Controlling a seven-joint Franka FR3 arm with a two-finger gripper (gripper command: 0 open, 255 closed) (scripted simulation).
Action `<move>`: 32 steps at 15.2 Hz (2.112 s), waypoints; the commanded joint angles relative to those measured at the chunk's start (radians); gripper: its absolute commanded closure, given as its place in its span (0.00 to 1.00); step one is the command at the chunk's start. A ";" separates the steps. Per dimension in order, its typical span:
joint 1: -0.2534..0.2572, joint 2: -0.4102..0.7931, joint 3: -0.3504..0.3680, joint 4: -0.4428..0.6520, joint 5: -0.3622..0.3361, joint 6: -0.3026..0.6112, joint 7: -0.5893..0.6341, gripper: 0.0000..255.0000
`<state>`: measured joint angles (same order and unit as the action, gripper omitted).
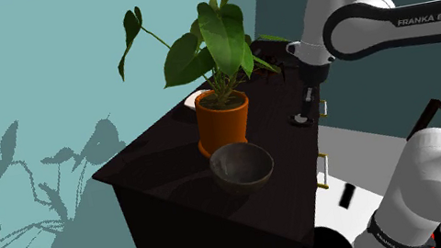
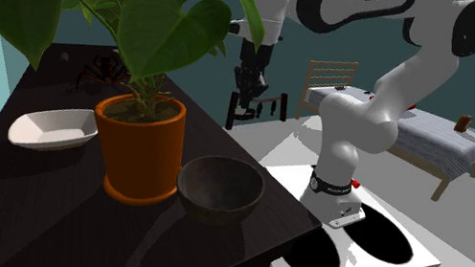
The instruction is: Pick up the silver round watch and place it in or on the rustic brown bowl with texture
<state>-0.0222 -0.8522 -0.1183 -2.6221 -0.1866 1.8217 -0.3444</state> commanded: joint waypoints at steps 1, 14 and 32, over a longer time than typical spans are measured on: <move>0.001 -0.001 0.003 0.028 0.003 -0.029 -0.003 1.00; 0.104 0.227 0.223 0.243 0.144 -0.040 0.236 1.00; 0.133 0.380 0.324 0.216 0.174 0.133 0.360 1.00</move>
<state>0.1102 -0.4738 0.2046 -2.3940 -0.0126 1.9405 0.0140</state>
